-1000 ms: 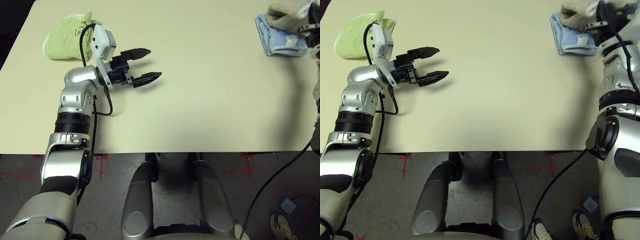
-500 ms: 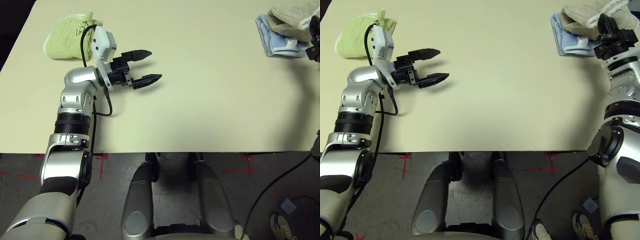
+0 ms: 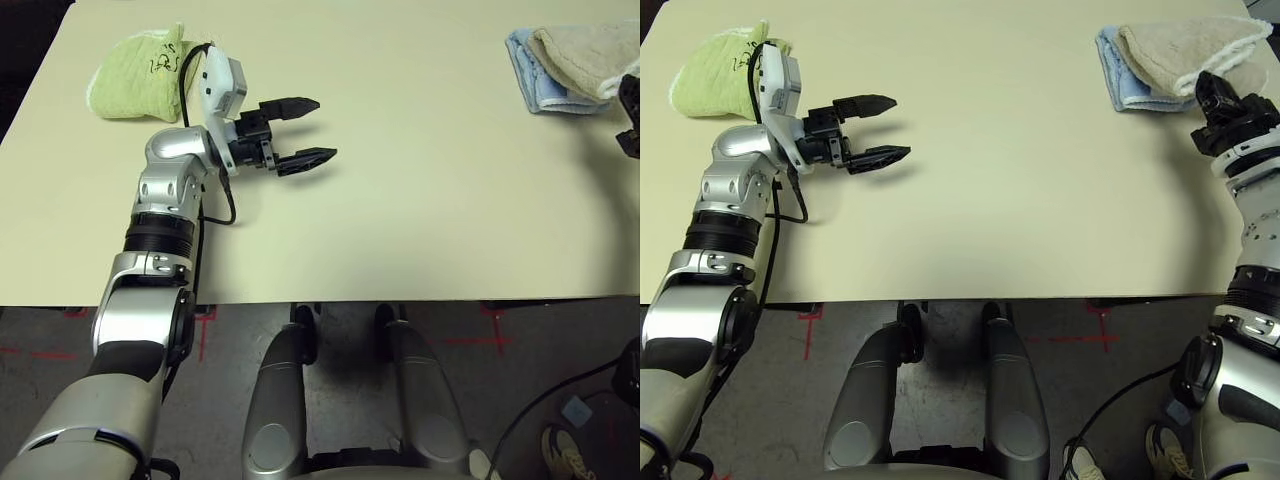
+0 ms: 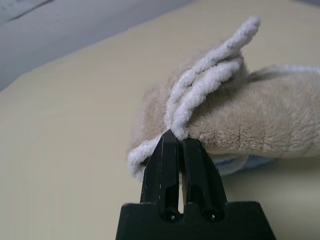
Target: Fold the towel and set it aside.
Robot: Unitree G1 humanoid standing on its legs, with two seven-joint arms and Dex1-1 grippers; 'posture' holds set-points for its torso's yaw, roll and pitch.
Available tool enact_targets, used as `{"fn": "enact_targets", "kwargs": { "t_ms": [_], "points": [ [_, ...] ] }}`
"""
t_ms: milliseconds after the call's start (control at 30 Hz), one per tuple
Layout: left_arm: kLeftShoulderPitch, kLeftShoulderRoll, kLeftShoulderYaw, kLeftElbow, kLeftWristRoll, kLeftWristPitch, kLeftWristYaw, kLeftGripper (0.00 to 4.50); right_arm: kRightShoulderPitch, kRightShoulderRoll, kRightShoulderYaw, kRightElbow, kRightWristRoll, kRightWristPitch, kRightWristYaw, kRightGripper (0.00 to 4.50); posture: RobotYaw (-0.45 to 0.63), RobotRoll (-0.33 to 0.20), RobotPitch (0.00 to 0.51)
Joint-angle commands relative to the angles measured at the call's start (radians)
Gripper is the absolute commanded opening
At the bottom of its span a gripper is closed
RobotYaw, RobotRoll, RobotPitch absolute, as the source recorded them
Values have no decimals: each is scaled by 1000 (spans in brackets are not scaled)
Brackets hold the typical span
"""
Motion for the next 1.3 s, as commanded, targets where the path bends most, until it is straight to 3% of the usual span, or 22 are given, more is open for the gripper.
{"fn": "enact_targets", "kwargs": {
  "t_ms": [33,333,833,1067,1233,1267,1300],
  "points": [
    [4,-3,-12,-16,-6,7,-16,4500,-1,9,-22,-22,35,72,-56,39,-55,0,366],
    [10,0,-10,-45,-9,25,-19,4500,-111,-9,-19,110,30,204,-153,39,-34,0,364],
    [13,13,-15,-56,-5,39,-34,4500,-139,10,-31,128,49,173,-123,39,-27,0,362],
    [0,22,-16,-40,-4,50,-49,4500,-78,-24,-33,-38,234,405,17,2308,-36,0,360],
    [-13,30,-12,-29,-10,81,-59,4500,-44,-99,40,-79,224,478,116,4195,-39,0,361],
    [-14,31,-12,-28,-9,82,-58,4500,-48,-110,47,-72,222,488,125,4488,-39,0,361],
    [-15,31,-11,-27,-9,83,-58,4500,-56,-123,54,-62,220,496,137,4488,-37,0,362]
  ]
}}
